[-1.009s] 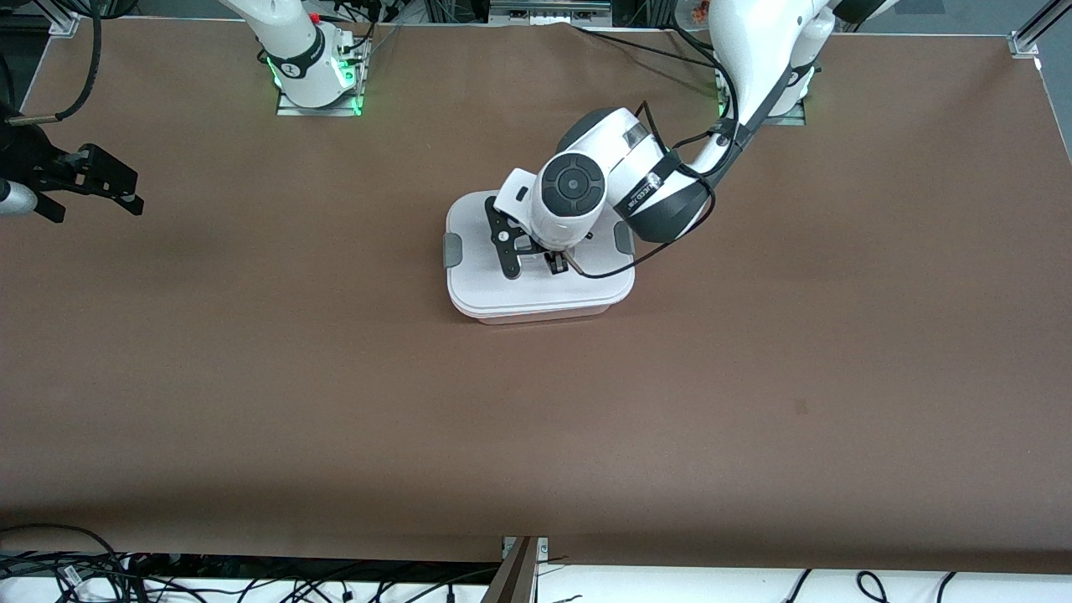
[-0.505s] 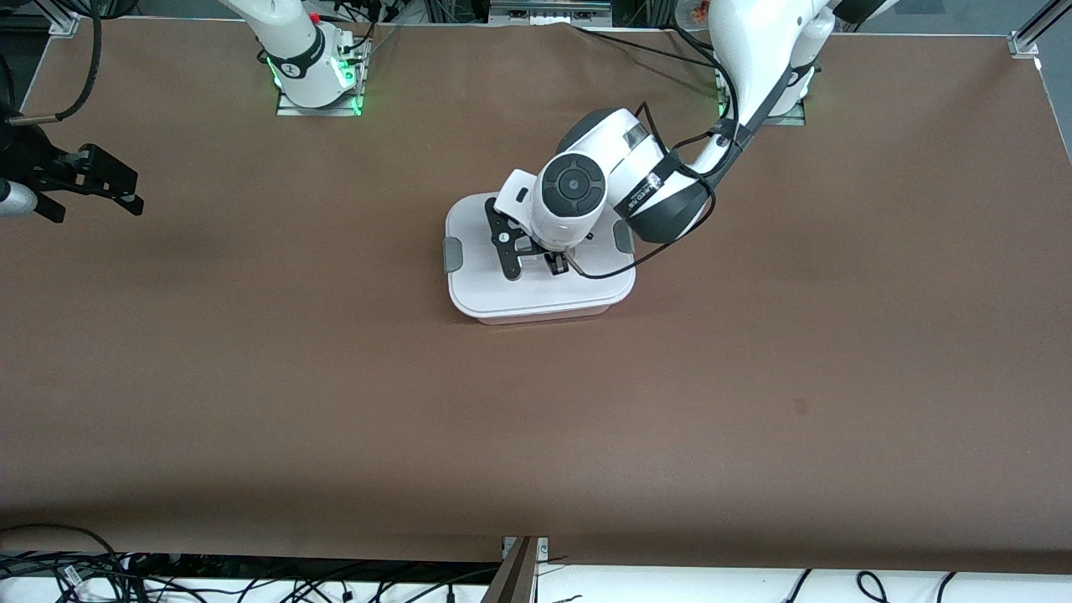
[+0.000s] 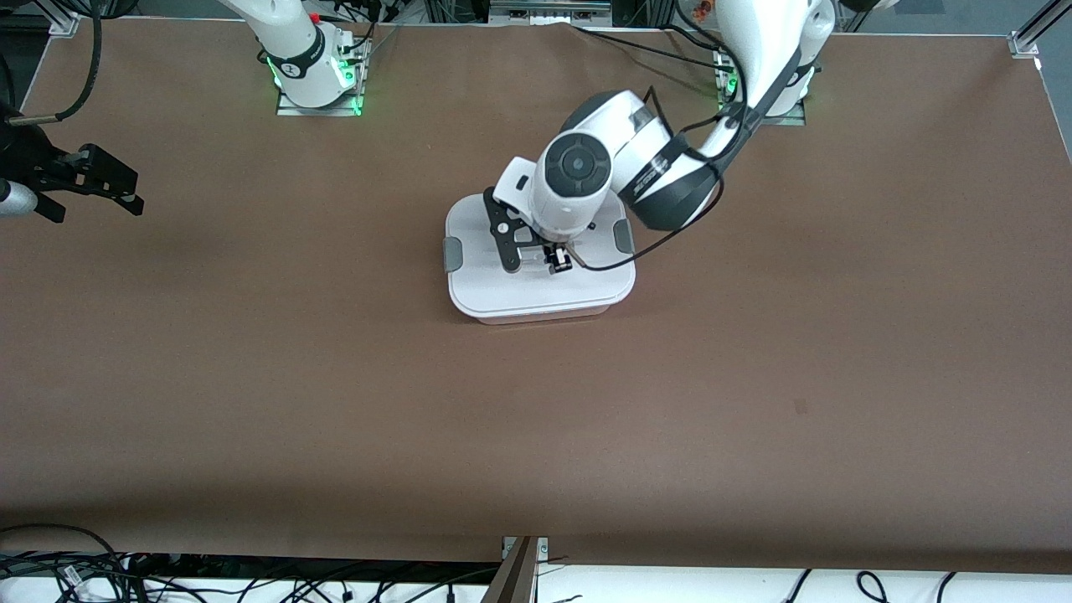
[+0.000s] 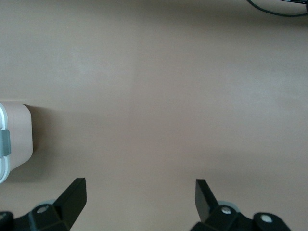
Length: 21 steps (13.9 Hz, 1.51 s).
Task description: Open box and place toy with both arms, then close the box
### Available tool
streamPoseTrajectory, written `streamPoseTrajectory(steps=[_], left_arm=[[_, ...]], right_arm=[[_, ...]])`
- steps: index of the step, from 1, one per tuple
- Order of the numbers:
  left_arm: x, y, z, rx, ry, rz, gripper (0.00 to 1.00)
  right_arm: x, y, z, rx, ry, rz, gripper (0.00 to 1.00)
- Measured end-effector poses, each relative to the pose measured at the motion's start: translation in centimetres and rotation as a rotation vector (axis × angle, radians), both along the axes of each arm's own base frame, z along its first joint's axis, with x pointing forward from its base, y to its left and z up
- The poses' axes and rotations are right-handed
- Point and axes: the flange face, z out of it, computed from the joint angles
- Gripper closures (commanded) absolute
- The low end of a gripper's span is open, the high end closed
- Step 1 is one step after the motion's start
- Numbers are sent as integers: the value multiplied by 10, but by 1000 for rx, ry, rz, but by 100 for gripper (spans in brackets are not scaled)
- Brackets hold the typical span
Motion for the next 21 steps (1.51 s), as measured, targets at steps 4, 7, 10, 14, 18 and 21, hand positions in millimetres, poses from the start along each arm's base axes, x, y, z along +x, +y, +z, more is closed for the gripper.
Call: streamPoseTrajectory(steps=[4, 7, 10, 14, 18, 21], left_arm=[[-9, 42, 78, 168, -16, 322, 0], [-3, 84, 125, 302, -151, 510, 0], [14, 150, 162, 363, -147, 635, 0], [48, 236, 191, 367, -134, 791, 0], [83, 345, 211, 273, -133, 1004, 0], [83, 410, 202, 226, -82, 1137, 0]], right_arm=[[0, 0, 0, 0, 0, 0, 0], [0, 0, 0, 0, 0, 1, 0], [0, 0, 0, 0, 0, 1, 0], [0, 1, 0, 0, 1, 2, 0], [0, 2, 0, 0, 1, 3, 0], [0, 2, 0, 0, 1, 3, 0]])
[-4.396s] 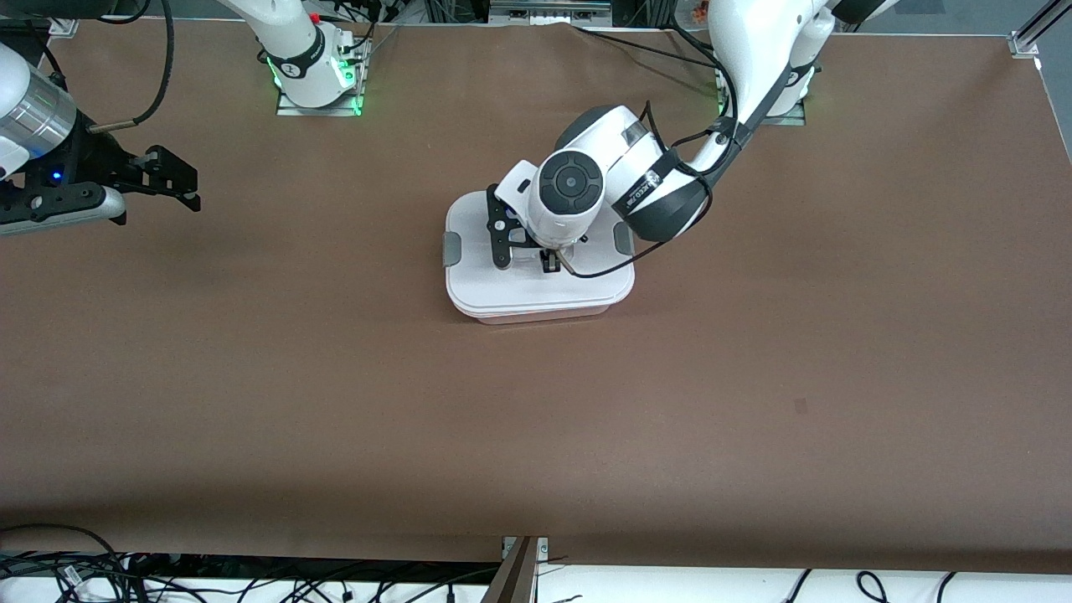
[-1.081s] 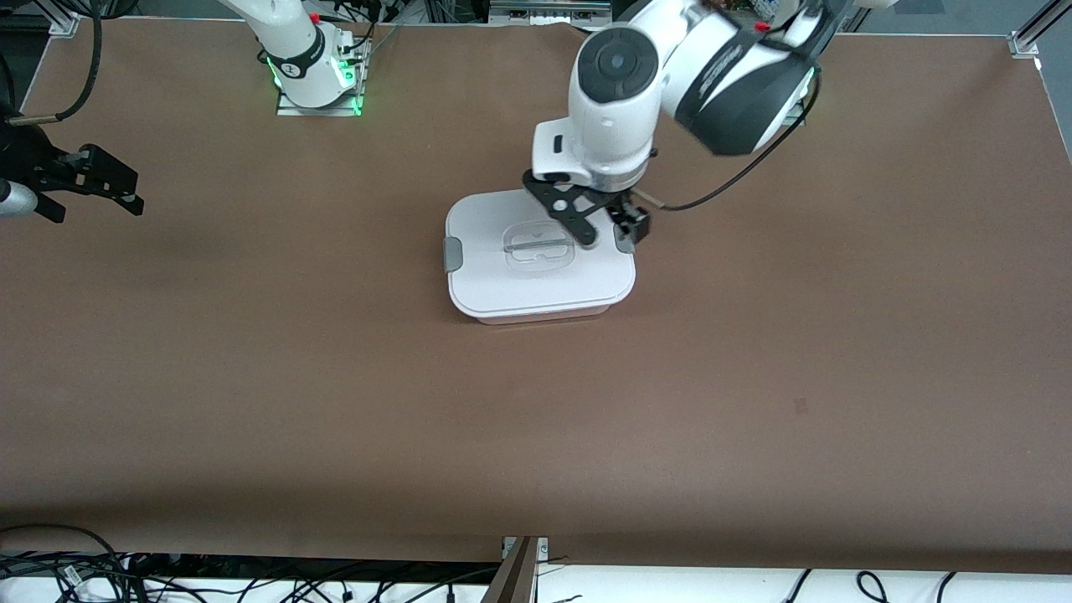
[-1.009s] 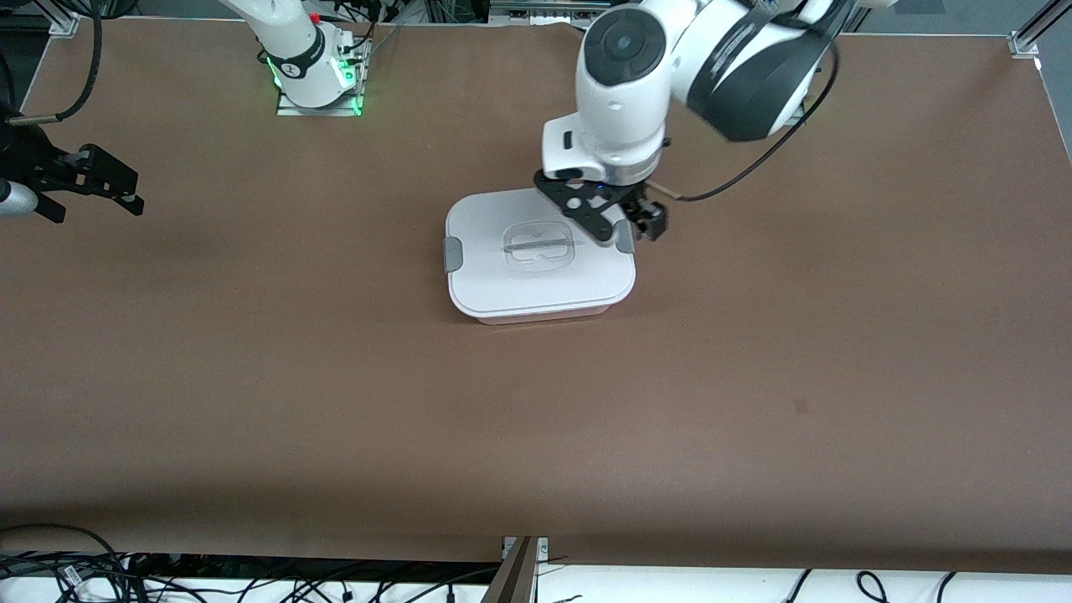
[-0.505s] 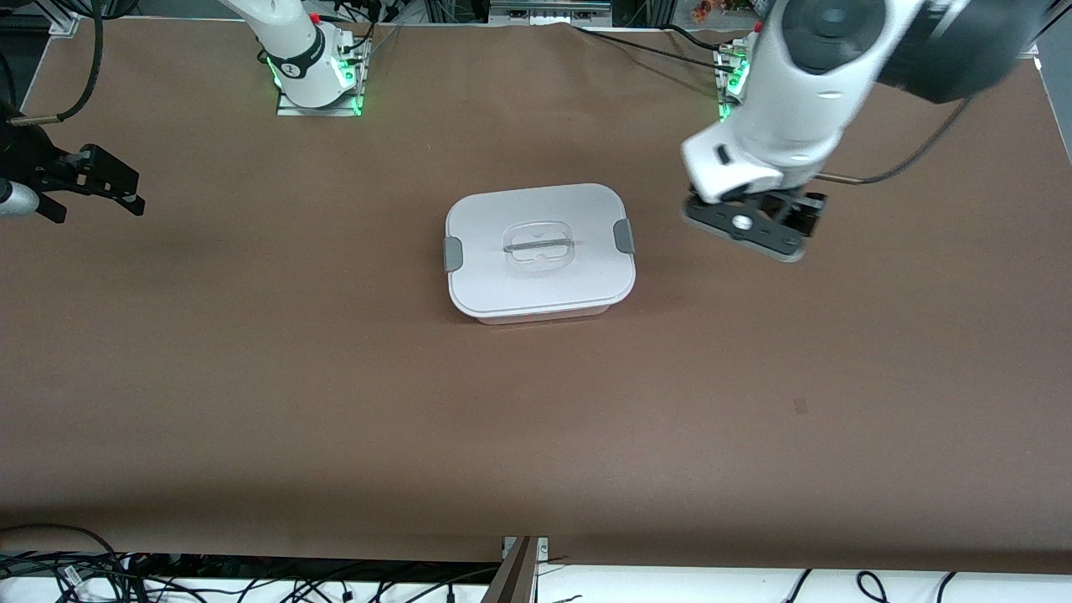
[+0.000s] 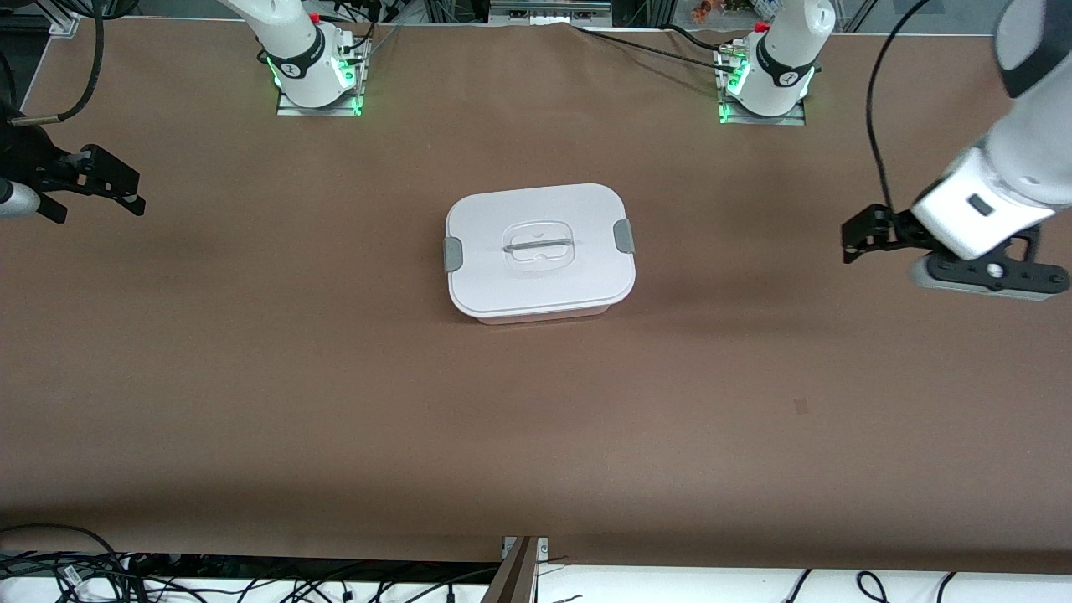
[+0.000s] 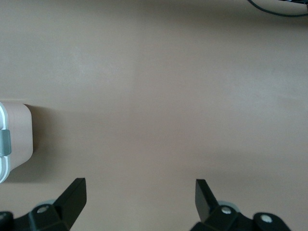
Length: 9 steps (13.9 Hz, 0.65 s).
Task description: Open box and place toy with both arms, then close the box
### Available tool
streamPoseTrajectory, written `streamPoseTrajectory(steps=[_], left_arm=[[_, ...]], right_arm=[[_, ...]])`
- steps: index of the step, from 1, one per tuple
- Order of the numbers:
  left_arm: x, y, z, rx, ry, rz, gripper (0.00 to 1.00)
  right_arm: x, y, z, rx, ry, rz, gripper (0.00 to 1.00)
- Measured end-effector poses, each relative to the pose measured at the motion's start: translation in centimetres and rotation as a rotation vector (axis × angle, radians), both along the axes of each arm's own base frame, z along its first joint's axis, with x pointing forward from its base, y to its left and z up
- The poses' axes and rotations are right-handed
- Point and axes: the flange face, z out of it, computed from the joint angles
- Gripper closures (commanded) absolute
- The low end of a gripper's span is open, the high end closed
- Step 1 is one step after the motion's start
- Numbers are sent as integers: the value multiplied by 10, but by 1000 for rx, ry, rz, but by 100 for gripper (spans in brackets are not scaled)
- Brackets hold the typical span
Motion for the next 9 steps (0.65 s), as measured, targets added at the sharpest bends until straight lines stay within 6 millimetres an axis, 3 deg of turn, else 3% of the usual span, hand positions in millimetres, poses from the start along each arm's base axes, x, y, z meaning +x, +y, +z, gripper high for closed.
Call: streamPoseTrajectory(steps=[3, 6, 9], left_arm=[[-31, 19, -9, 4, 11, 36, 0], [-57, 13, -11, 8, -6, 25, 0], [-66, 9, -16, 9, -11, 18, 0]], right_arm=[[0, 0, 0, 0, 0, 0, 0], [0, 0, 0, 0, 0, 0, 0], [0, 0, 0, 0, 0, 0, 0]])
